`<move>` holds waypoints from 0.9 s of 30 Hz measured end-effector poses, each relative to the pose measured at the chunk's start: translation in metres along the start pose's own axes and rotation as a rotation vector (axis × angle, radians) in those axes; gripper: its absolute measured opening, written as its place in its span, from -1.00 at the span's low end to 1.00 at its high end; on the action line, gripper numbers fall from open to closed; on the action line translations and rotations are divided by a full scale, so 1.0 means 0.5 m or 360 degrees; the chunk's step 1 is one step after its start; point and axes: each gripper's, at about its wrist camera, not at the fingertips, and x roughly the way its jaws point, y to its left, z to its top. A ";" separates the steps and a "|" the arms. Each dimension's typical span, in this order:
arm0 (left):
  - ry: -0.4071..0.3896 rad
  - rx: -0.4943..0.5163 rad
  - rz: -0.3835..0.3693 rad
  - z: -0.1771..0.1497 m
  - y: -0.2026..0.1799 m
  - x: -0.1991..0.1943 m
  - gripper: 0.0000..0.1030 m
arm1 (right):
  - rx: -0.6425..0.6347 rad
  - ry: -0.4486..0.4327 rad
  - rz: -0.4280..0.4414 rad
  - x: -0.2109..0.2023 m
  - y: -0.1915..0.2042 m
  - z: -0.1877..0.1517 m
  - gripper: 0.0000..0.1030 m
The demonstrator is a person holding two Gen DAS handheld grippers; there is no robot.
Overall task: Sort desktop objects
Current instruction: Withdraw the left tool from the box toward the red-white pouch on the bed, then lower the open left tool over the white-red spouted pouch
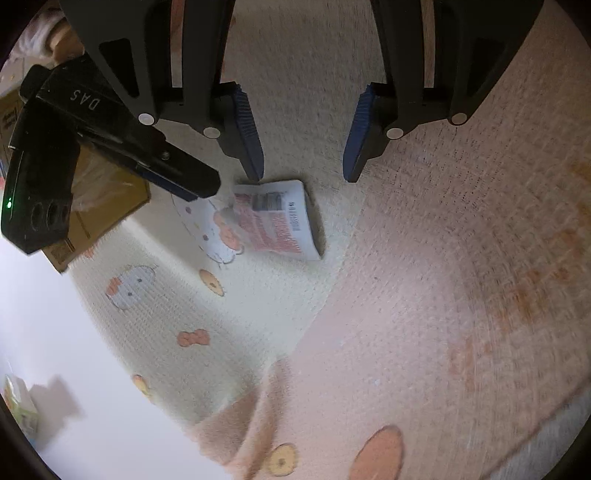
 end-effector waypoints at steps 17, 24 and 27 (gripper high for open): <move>0.0071 -0.0105 -0.0093 0.026 -0.004 0.050 -0.44 | 0.0289 0.0110 0.0082 0.058 -0.042 -0.001 -0.26; 0.0116 -0.0146 -0.0060 0.036 -0.008 0.062 -0.69 | 0.0300 0.0132 0.0113 0.070 -0.043 0.004 -0.26; 0.0124 -0.0082 -0.0045 0.033 -0.019 0.058 -0.69 | 0.0320 0.0122 0.0106 0.066 -0.039 0.004 -0.26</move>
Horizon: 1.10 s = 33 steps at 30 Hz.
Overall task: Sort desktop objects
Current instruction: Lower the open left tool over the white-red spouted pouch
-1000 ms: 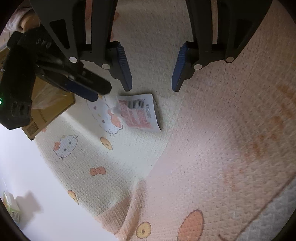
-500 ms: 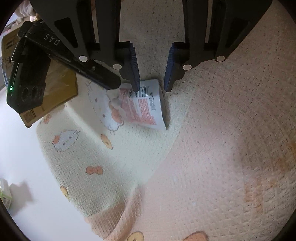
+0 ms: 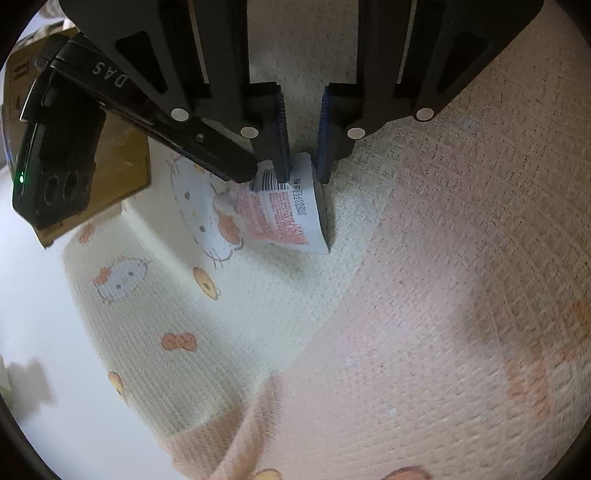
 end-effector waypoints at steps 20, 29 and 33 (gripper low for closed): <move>0.0033 0.0154 -0.0074 -0.054 -0.062 -0.125 -0.69 | -0.0123 0.0040 0.0030 -0.078 0.055 -0.018 -0.26; -0.0005 0.0106 -0.0010 -0.021 -0.032 -0.119 -0.69 | -0.0050 0.0024 0.0251 -0.040 0.050 0.010 -0.26; -0.0018 0.0094 0.0017 -0.001 -0.020 -0.109 -0.69 | -0.0076 0.0031 0.0152 -0.027 0.052 0.021 -0.26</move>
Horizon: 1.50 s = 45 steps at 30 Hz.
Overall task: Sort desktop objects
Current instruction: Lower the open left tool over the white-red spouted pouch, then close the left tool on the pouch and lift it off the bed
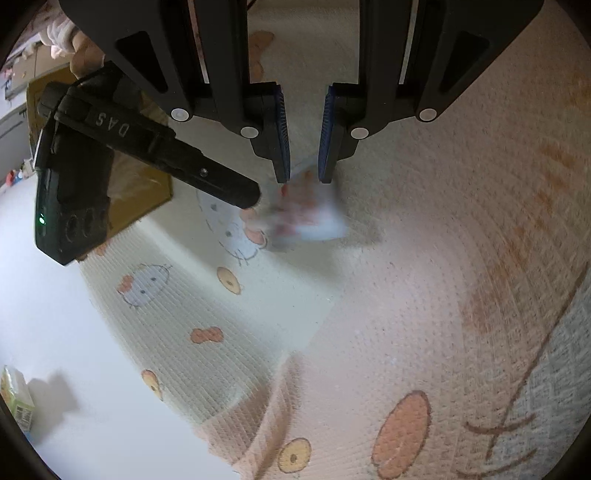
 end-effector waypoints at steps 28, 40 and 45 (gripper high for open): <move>0.0139 0.0112 0.0058 0.079 0.013 0.159 -0.14 | 0.0214 -0.0088 -0.0240 0.030 -0.105 0.011 -0.11; 0.0202 -0.0093 -0.0120 0.075 0.041 0.151 -0.14 | 0.0240 -0.0080 -0.0158 0.074 -0.084 0.007 -0.10; 0.0226 -0.0072 -0.0098 0.070 0.031 0.145 -0.39 | 0.0391 -0.0081 -0.0022 0.086 -0.095 -0.002 -0.26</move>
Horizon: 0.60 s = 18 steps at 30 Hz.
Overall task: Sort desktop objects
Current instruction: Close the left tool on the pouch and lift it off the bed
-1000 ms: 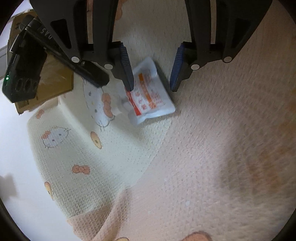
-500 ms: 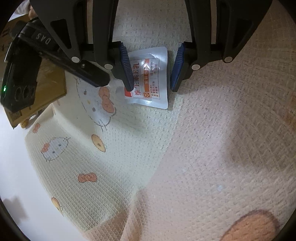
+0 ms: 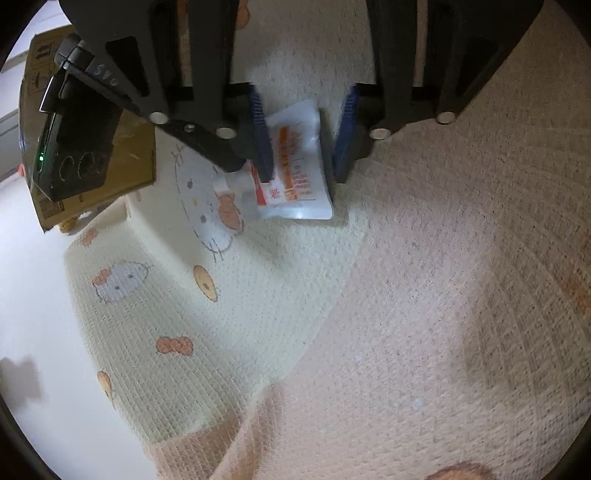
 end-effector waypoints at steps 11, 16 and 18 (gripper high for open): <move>0.0000 0.0017 0.0179 -0.062 0.024 -0.085 -0.39 | -0.0209 0.0241 0.0058 0.015 0.082 -0.054 -0.27; 0.0054 -0.0022 0.0199 -0.079 0.052 -0.103 -0.37 | -0.0308 0.0269 0.0120 0.005 0.105 -0.069 -0.26; 0.0032 -0.0067 0.0192 -0.083 0.061 -0.112 -0.36 | -0.0295 0.0226 0.0111 -0.003 0.099 -0.062 -0.26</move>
